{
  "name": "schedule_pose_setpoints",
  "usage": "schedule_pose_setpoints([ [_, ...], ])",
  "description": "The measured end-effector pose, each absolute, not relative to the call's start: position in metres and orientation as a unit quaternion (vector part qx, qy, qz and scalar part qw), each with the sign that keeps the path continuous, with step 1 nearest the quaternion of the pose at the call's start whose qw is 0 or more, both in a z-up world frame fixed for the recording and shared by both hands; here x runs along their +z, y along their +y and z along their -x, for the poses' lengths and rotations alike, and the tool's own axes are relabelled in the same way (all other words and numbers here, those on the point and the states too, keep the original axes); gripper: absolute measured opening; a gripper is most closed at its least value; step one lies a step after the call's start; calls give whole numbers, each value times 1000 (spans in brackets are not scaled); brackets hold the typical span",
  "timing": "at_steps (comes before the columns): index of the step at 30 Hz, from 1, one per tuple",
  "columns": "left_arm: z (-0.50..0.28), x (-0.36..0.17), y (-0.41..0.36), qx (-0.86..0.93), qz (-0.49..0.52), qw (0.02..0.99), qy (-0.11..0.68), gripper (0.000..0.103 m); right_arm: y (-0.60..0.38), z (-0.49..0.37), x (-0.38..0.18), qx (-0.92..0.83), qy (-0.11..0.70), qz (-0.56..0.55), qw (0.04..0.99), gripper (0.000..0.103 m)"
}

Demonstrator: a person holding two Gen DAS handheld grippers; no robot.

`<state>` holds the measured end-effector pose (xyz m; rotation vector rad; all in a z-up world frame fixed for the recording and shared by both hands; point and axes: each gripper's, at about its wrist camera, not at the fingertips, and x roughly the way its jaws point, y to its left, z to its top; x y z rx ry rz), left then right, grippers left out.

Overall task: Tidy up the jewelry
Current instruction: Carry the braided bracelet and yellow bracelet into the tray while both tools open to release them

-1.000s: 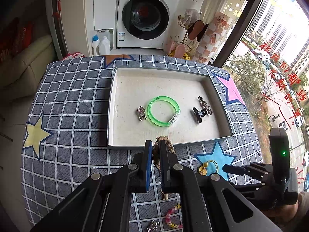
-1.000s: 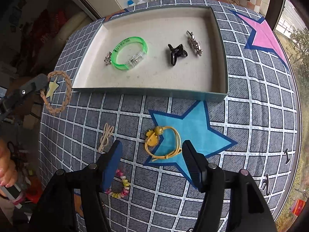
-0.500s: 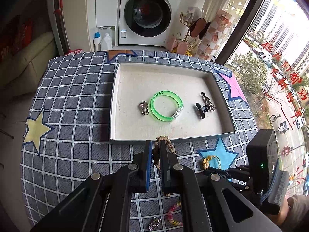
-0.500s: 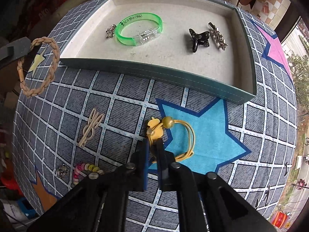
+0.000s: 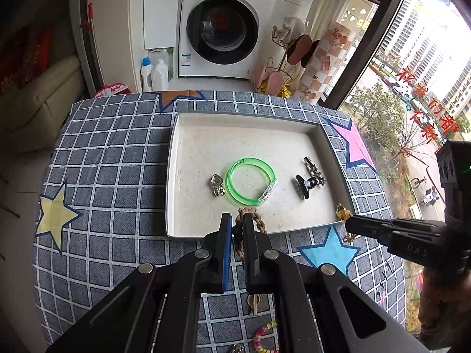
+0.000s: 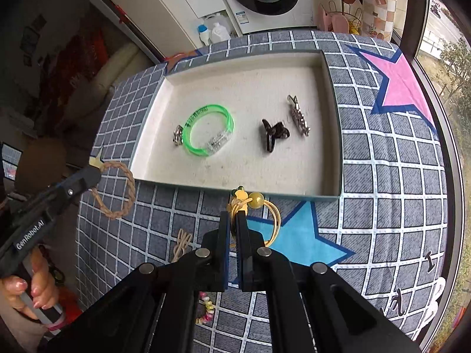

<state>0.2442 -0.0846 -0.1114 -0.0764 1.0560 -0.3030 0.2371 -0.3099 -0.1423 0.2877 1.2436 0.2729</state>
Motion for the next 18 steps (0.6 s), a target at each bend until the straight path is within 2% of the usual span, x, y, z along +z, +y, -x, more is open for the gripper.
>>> schedule_pose_setpoints([
  [7,-271,-119,-90,-133,37,853,503,19,-304,-276,-134,122,564,-125,807,4],
  [18,-314,-156,-101,-103,32,843,527,19,-302,-327,-155,114,565,-110,810,4],
])
